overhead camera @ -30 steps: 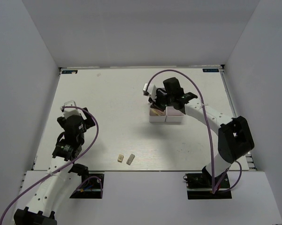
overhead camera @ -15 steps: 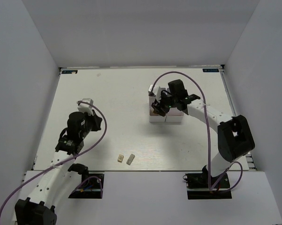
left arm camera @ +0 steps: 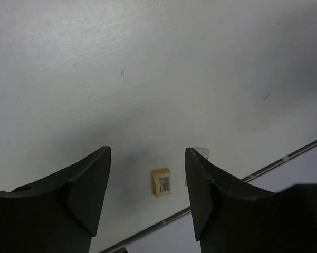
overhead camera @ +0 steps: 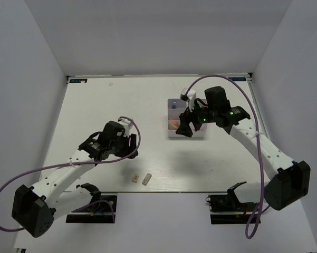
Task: Sort the stationery into containers
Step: Place the pen in the storage box, then pick up the stationery from the corner of the board, then place the stationery in the storage box, then pick up the stationery from the corner of the board, then place the stationery in the storage box.
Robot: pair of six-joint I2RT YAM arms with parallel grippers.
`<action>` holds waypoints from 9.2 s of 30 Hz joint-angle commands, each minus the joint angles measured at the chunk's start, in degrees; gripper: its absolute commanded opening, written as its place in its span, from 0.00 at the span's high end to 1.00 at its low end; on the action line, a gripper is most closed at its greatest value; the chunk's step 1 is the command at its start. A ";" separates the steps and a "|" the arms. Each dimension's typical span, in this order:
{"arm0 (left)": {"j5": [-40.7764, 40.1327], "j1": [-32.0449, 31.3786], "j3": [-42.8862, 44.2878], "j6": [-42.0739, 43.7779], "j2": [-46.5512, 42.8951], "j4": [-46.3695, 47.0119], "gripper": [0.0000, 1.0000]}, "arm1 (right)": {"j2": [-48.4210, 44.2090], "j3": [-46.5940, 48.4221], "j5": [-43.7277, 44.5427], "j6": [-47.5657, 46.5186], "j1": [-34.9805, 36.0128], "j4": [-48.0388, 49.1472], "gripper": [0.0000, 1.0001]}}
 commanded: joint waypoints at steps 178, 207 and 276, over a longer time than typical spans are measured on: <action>-11.40 -29.79 -1.95 -11.55 22.39 8.56 0.42 | -21.73 -25.44 18.37 4.04 -14.82 3.02 0.40; -9.74 -25.31 24.05 -5.14 31.62 4.41 0.99 | -22.61 -25.53 20.83 3.86 -14.83 3.63 0.38; 6.97 -17.05 49.82 17.81 61.25 37.12 0.51 | -23.05 -25.70 20.74 3.25 -15.00 3.81 0.36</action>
